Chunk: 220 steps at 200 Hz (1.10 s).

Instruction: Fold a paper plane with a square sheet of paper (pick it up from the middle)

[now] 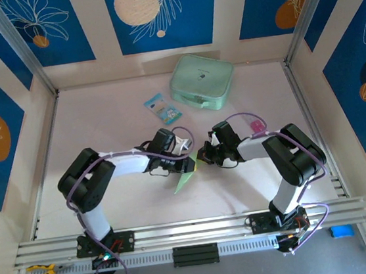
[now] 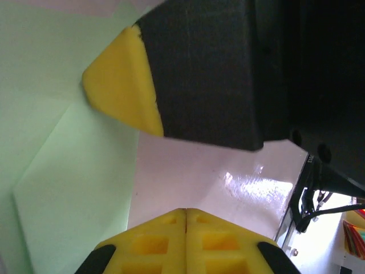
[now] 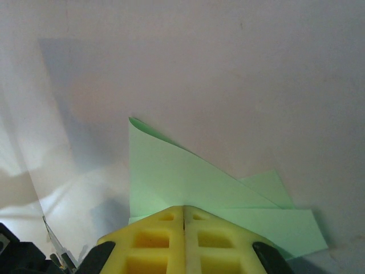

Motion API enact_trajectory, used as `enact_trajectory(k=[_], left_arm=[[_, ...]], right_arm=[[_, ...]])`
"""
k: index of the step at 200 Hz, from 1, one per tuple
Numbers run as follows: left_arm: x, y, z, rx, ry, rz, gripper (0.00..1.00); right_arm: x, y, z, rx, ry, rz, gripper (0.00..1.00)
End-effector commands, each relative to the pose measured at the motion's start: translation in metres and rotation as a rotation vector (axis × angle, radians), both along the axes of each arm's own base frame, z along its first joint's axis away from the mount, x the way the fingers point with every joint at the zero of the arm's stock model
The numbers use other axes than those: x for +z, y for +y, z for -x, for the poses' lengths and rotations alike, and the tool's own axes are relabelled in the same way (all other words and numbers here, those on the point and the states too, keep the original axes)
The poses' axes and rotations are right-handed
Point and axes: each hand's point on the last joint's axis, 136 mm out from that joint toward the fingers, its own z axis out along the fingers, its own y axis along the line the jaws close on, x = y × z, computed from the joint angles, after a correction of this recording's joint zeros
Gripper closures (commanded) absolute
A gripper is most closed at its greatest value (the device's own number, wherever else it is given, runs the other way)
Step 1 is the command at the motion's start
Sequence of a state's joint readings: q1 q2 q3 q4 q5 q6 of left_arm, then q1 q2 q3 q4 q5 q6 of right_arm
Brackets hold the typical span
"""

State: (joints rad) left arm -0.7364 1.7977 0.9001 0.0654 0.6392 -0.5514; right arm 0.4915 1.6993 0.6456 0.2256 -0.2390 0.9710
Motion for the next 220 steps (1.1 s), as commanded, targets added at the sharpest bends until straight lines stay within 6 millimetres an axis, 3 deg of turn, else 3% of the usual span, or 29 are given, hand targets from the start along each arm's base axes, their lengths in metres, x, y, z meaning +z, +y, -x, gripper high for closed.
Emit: enact_trajectory(k=[1, 33, 73, 131, 181, 220], left_arm=[[-0.009, -0.001, 0.002, -0.042, -0.004, -0.051, 0.91], [-0.037, 0.017, 0.018, -0.056, 0.059, -0.167, 0.92], [-0.063, 0.055, 0.046, -0.076, 0.121, -0.334, 0.91], [-0.044, 0.068, 0.057, -0.05, 0.096, -0.32, 0.85], [-0.056, 0.096, 0.086, -0.013, 0.168, -0.362, 0.86], [-0.048, 0.11, 0.095, 0.019, 0.153, -0.368, 0.91]], right_arm=[[-0.044, -0.027, 0.03, -0.032, 0.14, 0.144, 0.98], [-0.047, -0.03, 0.034, -0.04, 0.151, 0.157, 0.98], [-0.051, -0.035, 0.037, -0.048, 0.171, 0.181, 0.98], [-0.052, -0.035, 0.037, -0.044, 0.175, 0.186, 0.98], [-0.05, -0.036, 0.037, -0.045, 0.176, 0.186, 0.98], [-0.047, -0.033, 0.036, -0.04, 0.172, 0.18, 0.98]])
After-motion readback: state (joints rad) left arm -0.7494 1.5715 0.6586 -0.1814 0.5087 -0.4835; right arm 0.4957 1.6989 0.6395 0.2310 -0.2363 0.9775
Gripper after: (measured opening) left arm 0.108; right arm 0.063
